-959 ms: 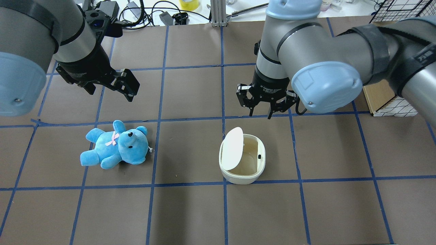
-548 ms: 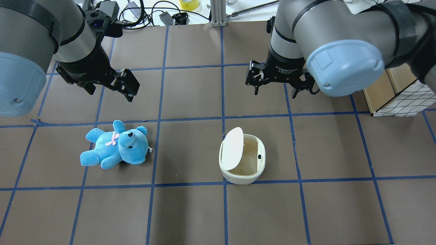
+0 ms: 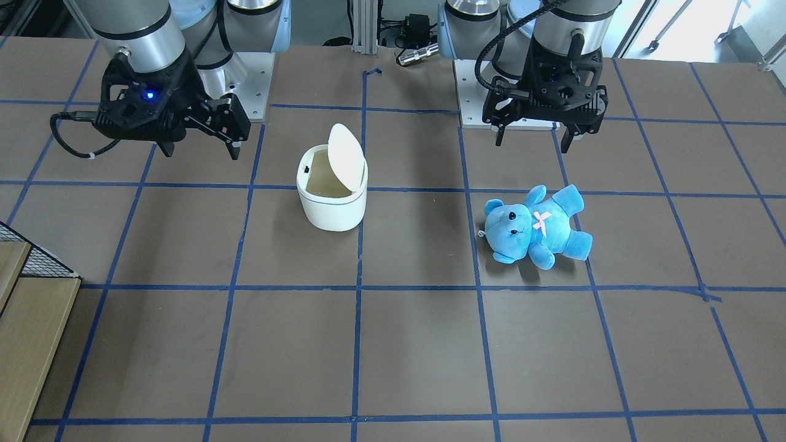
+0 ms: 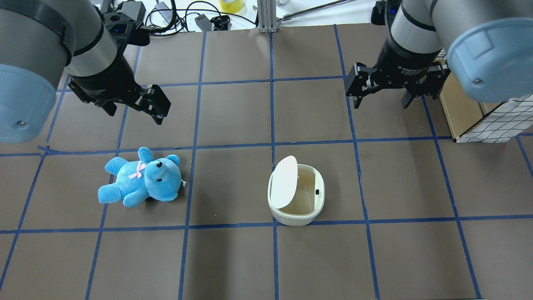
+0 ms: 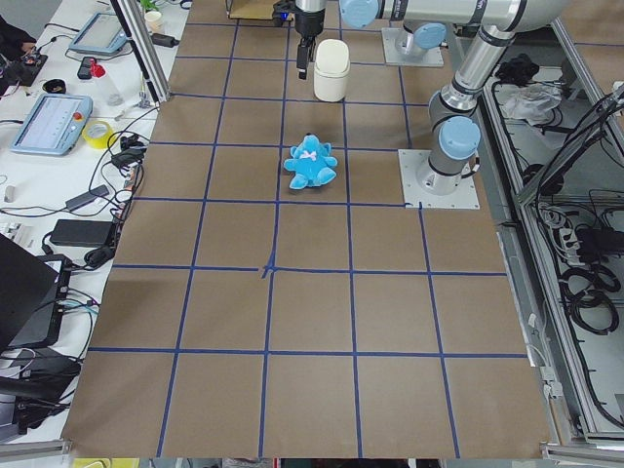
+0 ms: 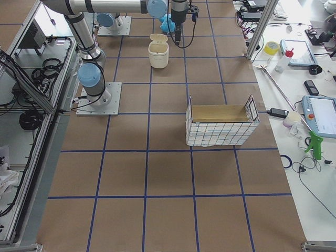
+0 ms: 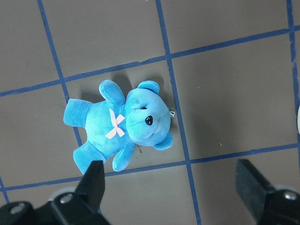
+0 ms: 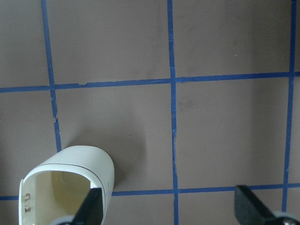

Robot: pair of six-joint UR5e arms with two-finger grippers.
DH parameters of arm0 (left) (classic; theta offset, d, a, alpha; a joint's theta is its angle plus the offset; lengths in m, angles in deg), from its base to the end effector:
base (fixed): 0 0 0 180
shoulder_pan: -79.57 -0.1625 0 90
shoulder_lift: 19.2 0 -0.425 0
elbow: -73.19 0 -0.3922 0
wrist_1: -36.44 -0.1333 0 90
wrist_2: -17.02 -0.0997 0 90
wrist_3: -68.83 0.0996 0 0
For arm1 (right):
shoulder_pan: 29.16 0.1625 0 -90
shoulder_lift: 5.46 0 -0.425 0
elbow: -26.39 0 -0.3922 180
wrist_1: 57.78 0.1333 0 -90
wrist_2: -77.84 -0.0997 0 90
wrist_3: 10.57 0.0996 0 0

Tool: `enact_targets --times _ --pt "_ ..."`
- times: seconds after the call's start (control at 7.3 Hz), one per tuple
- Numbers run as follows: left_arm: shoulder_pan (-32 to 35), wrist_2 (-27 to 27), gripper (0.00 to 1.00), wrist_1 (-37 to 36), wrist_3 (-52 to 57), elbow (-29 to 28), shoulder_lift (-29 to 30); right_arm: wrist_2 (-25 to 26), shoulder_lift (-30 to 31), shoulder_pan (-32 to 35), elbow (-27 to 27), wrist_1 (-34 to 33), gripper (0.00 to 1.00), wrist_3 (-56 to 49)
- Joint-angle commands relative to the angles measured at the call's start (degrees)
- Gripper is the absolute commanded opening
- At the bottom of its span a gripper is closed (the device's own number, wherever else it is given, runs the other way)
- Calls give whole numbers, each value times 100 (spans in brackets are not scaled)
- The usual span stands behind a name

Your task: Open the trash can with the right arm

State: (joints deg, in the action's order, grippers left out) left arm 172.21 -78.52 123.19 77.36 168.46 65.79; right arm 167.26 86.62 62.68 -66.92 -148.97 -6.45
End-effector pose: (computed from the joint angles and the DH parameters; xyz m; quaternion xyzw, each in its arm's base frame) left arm -0.1447 -0.4536 0.4903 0.0959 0.9939 -0.0235 0.0496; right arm 0.1495 -0.4718 0.4791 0.0199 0.9998 0.0006 0.0050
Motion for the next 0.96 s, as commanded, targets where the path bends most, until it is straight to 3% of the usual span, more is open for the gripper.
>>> enact_targets --times 0.0,0.82 --pt "0 0 100 0 0 0 0 23 169 -87 15 277 100 -95" --pt "0 0 100 0 0 0 0 128 416 -79 15 717 100 -16"
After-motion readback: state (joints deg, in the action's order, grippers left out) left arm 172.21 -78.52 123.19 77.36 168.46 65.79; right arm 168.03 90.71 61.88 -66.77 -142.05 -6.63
